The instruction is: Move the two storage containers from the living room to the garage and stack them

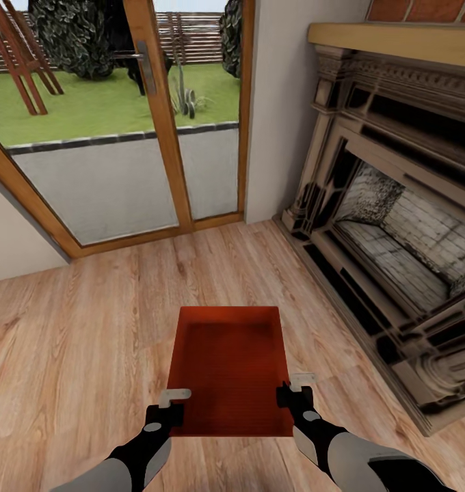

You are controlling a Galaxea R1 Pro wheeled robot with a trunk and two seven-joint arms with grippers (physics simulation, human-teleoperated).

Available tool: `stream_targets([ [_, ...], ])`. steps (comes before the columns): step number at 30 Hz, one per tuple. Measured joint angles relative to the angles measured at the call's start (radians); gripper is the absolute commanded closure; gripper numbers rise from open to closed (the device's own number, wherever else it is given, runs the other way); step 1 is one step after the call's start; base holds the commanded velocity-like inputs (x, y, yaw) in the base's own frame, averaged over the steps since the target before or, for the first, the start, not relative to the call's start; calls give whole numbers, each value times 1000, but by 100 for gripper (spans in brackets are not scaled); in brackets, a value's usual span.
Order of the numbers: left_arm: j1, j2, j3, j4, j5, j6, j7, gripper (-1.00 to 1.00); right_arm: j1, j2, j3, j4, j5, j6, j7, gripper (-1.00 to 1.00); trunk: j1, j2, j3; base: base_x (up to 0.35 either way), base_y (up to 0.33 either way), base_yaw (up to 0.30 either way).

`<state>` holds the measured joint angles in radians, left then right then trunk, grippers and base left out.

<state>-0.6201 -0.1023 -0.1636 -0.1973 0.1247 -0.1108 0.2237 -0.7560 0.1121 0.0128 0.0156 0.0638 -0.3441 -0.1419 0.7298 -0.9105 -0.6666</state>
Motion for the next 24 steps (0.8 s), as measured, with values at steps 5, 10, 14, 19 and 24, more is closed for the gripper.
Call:
stream_targets([
  [5, 0, 0, 0, 0, -1, 0, 0, 100, 0, 0, 1, 0, -2, -1, 0, 100, 0, 0, 8, 0, 0, -43],
  [10, 0, 0, 0, -1, 0, 0, 0, 100, 0, 0, 1, 0, -2, -1, 0, 100, 0, 0, 15, 0, 0, -6],
  [14, 0, 0, -1, -1, 0, 1, -1, 100, 0, 0, 2, 1, -4, -1, 1, 100, 0, 0, 22, 0, 0, 0],
  [19, 0, 0, -2, -1, 0, 1, 1, 100, 1, 0, 1, 1, -3, -2, 0, 100, 0, 0, 30, 0, 0, 0],
  [24, 0, 1, -1, -1, -1, 1, -2, 100, 0, 0, -2, 1, 0, -2, 1, 100, 0, 0, 38, 0, 0, 0],
])
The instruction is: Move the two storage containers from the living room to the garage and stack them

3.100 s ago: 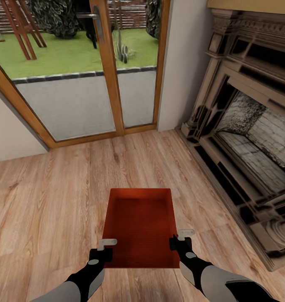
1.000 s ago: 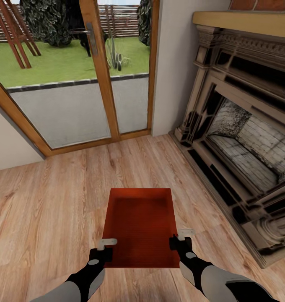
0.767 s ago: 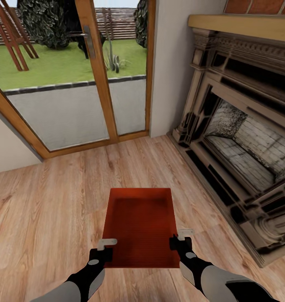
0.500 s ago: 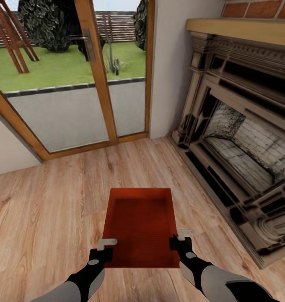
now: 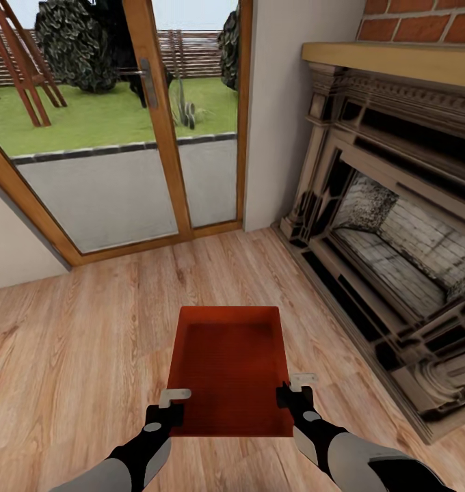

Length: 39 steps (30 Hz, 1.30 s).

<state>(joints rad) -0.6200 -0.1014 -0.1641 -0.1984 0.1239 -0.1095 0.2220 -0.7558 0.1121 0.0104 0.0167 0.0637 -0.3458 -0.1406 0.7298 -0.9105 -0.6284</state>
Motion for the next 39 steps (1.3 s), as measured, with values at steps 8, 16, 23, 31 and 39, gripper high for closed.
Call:
stream_targets([
  [8, 0, 0, 1, 0, 0, 0, -1, 100, 0, -1, -6, 0, 6, 0, 3, 100, 0, 0, 13, 0, 0, 0],
  [16, 0, -1, 1, 0, 0, 0, 0, 100, 0, -1, -6, 0, 6, 0, 3, 100, 0, 0, 26, 0, 0, 0],
  [23, 0, -1, 0, 0, 0, 0, 1, 100, 0, -1, -5, 0, 6, 0, 2, 100, 0, 0, 38, 0, 0, 0],
  [31, 0, -1, -3, 1, 4, 0, 1, 100, 0, -2, -6, 1, 5, 1, 4, 100, 0, 0, 51, 0, 0, 0],
  [39, 0, -2, -3, 2, 5, 0, 1, 100, 0, -3, -5, 1, 4, 2, 6, 100, 0, 0, 64, 0, 0, 0],
])
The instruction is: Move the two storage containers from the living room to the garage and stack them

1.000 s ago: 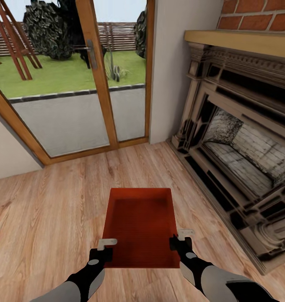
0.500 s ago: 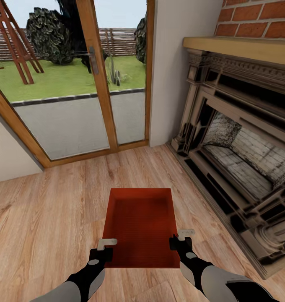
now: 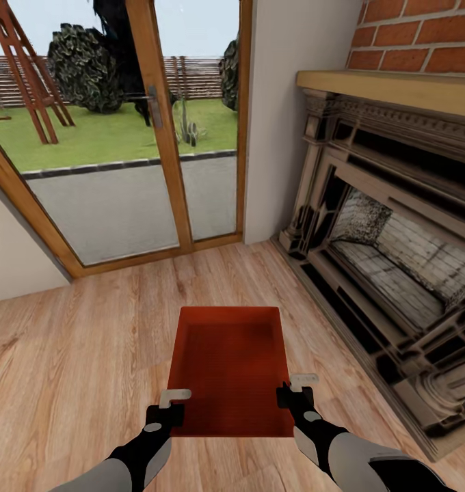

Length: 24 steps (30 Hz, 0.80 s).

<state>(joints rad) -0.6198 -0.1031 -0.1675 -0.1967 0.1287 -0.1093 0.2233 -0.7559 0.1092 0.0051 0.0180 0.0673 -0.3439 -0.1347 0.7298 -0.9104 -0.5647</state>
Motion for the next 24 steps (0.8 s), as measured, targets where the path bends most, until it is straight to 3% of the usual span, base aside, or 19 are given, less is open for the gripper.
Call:
stream_targets([
  [20, 0, 0, 1, 0, 0, 0, 0, 100, 0, 0, -4, -2, 6, 2, -2, 100, 0, 0, 32, 0, 0, 0],
  [24, 0, 1, 2, -1, -3, 0, 2, 100, 0, 3, 11, -2, -8, 0, -7, 100, 0, 0, 39, 0, 0, 0],
])
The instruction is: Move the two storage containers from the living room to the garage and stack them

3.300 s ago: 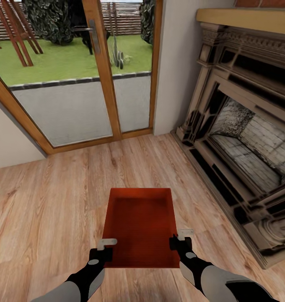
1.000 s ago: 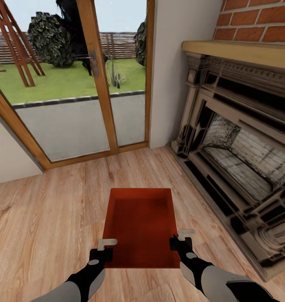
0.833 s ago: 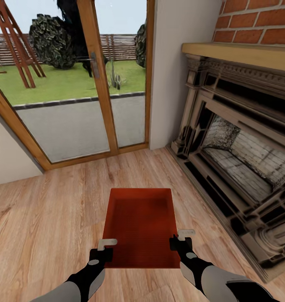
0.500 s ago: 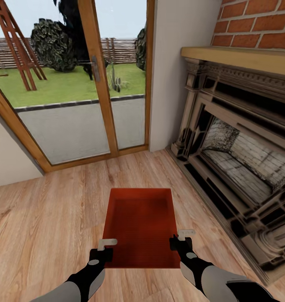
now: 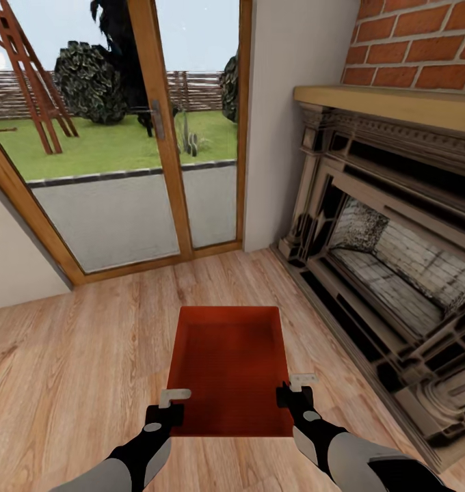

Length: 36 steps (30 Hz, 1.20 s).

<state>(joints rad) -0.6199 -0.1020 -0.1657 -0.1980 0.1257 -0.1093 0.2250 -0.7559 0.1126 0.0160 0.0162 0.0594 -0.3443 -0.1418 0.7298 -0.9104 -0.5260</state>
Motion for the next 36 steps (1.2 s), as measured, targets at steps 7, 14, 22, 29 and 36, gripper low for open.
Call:
stream_targets([
  [7, 0, 0, 0, 1, 2, 0, -1, 100, 0, -1, -4, 0, 3, 2, 2, 100, 0, 0, 11, 0, 0, 0],
  [14, 0, -1, 0, 1, 3, 0, -2, 100, 0, -3, -14, -1, 14, 3, 6, 100, 0, 0, 22, 0, 0, 0],
  [22, 0, -1, 1, 1, 2, 0, -3, 100, 0, -4, -14, -1, 11, 3, 9, 100, 0, 0, 34, 0, 0, 0],
  [29, 0, -1, 1, 1, 1, 0, -4, 100, 0, -3, -12, 0, 7, 2, 8, 100, 0, 0, 45, 0, 0, 0],
  [36, 0, -1, 1, 1, 1, 0, -3, 100, 0, -4, -11, 0, 5, 2, 9, 100, 0, 0, 55, 0, 0, 0],
])
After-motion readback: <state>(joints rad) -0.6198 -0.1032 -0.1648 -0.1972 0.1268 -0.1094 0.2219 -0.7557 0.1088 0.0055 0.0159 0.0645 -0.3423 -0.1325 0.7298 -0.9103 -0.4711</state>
